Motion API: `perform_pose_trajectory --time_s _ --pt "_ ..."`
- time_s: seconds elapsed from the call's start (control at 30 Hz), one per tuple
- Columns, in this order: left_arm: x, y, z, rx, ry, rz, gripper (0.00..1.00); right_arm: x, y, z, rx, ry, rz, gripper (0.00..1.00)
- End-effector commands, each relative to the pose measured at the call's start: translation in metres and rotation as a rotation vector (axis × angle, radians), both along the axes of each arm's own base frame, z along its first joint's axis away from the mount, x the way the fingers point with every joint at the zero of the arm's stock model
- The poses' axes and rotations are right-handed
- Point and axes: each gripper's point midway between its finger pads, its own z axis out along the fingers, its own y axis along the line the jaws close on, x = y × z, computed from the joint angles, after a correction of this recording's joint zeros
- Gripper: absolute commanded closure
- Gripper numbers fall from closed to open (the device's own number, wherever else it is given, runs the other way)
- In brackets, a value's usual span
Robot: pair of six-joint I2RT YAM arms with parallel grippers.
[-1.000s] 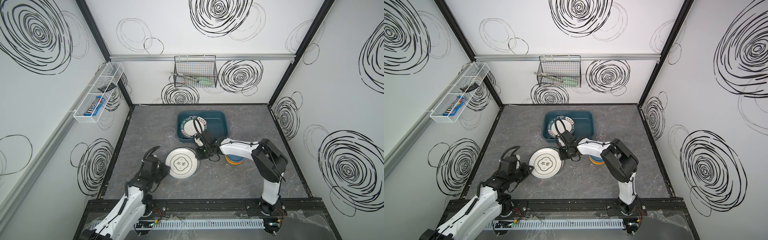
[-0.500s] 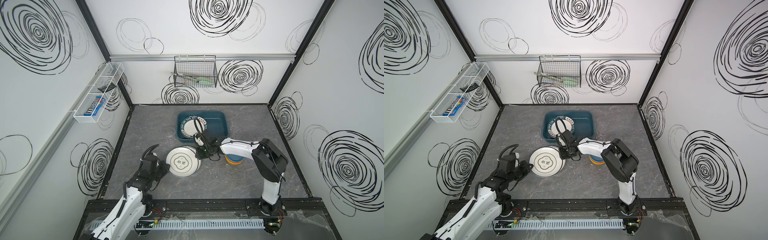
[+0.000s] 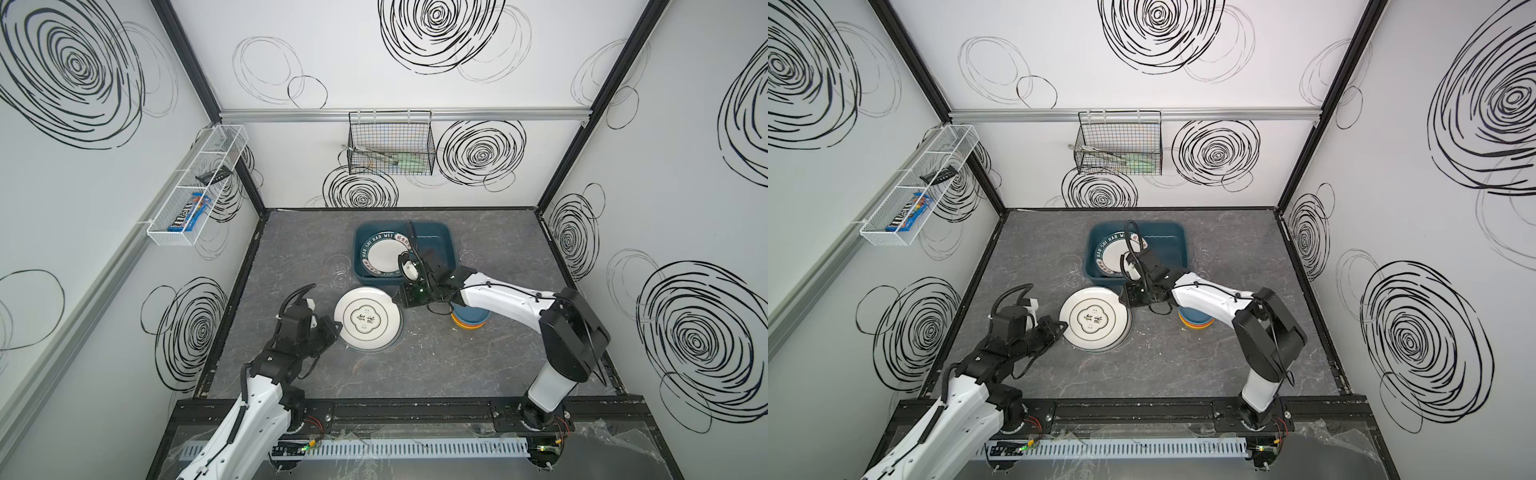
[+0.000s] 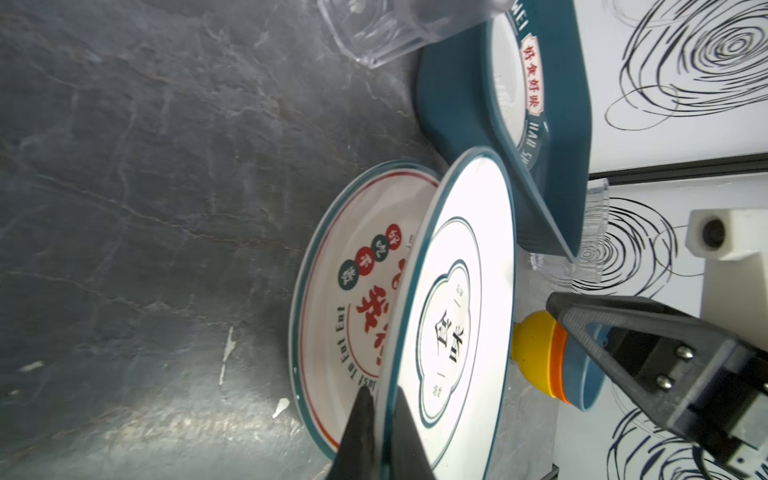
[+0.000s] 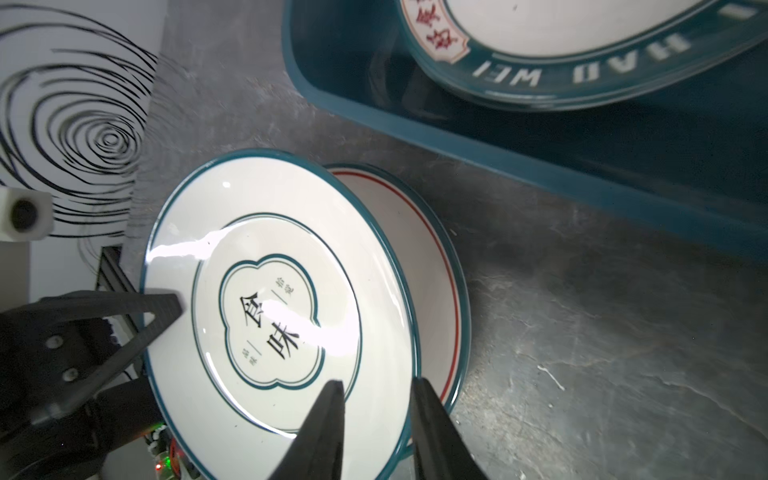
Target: Place the mixed dishes into the plastic bin
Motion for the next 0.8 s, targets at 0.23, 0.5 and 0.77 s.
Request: perform_pose_trajectory --time_s 0.23,0.5,0.77 --pt "0.019 -0.026 0.073 -0.143 -0.202 -0.081 1.00 0.007 -0.048 0.041 0.170 0.005 -0.083 0.57" --pt "0.024 -0.045 0.090 -0.176 -0.234 -0.125 1.00 -0.002 -0.065 0.053 0.317 0.045 -0.082 0.54" --pt "0.027 -0.063 0.098 -0.192 -0.250 -0.162 1.00 -0.010 -0.063 0.064 0.383 0.040 -0.059 0.52"
